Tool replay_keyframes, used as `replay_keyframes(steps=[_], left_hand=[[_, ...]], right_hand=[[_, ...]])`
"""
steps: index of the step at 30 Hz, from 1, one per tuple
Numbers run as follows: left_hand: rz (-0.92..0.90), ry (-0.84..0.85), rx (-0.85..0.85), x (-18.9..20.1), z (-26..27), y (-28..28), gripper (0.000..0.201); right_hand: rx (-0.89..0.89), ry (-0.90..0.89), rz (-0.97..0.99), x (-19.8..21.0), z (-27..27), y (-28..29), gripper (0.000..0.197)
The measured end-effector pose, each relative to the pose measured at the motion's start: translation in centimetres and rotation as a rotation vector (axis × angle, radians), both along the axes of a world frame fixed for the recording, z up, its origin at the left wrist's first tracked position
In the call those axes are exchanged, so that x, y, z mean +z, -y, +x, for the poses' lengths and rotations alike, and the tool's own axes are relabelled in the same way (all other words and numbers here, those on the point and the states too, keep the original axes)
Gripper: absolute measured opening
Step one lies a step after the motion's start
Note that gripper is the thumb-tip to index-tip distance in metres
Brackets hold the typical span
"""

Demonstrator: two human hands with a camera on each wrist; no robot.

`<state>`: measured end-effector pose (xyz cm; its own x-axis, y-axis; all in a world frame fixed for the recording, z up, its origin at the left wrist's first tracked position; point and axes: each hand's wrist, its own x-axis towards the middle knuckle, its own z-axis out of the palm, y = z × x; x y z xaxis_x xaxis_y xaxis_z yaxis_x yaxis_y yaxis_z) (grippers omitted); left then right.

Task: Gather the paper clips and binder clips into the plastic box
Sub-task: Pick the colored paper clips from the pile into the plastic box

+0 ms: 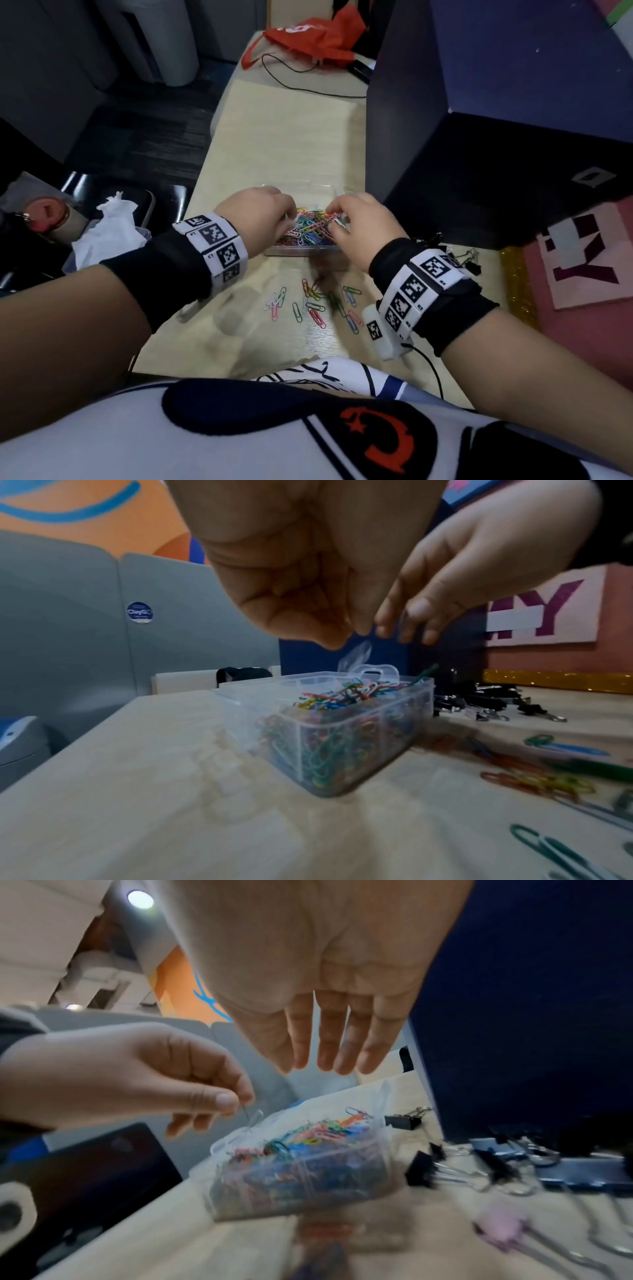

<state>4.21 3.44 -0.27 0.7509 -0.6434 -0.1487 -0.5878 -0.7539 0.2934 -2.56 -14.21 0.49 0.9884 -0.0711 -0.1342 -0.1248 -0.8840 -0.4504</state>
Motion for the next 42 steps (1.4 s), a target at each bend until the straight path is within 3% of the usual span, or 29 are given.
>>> replay_keyframes(steps=[3, 7, 10, 12, 16, 19, 22, 26, 29, 33, 36, 42], left_hand=[[0.029, 0.004, -0.029, -0.2, -0.6, -0.2, 0.022], [0.273, -0.117, -0.268, -1.9, -2.6, -0.1, 0.023], [0.491, -0.242, -0.361, -3.4, -3.2, -0.4, 0.055], [0.537, -0.24, -0.396, -4.1, -3.6, -0.6, 0.066], [0.467, -0.208, -0.361, -4.6, -3.9, -0.2, 0.043], [0.431, -0.175, -0.347, -4.8, -3.7, 0.2, 0.028], [0.455, -0.163, -0.323, -4.9, -3.5, 0.5, 0.026], [0.501, -0.136, -0.313, -4.8, -3.6, 0.7, 0.03], [0.487, -0.085, -0.328, -5.0, -3.8, 0.7, 0.031], [0.349, -0.039, -0.366, -5.5, -3.8, 0.6, 0.04], [0.344, -0.004, -0.38, -5.6, -4.2, 1.0, 0.038], [0.424, 0.007, -0.32, -5.0, -4.6, 1.6, 0.018]], right_hand=[[0.11, -0.087, -0.078, -1.2, -1.2, 0.4, 0.02], [0.303, -0.275, -0.136, -4.3, -3.0, 0.0, 0.042], [0.386, -0.298, -0.185, -5.9, -4.5, -0.2, 0.06], [0.416, -0.246, -0.212, -6.3, -5.5, 0.1, 0.058], [0.475, -0.203, -0.209, -6.1, -6.4, 1.6, 0.046], [0.459, -0.255, -0.195, -5.7, -6.3, 2.4, 0.052], [0.324, -0.334, -0.163, -5.6, -6.3, 2.7, 0.059], [0.153, -0.397, -0.122, -5.9, -5.7, 1.6, 0.034], [0.113, -0.373, -0.107, -6.3, -5.5, 0.6, 0.028], [0.185, -0.352, -0.084, -6.0, -5.9, 0.1, 0.046], [0.283, -0.334, -0.136, -6.3, -6.2, -0.3, 0.035], [0.181, -0.342, -0.125, -5.9, -5.8, -0.3, 0.031]])
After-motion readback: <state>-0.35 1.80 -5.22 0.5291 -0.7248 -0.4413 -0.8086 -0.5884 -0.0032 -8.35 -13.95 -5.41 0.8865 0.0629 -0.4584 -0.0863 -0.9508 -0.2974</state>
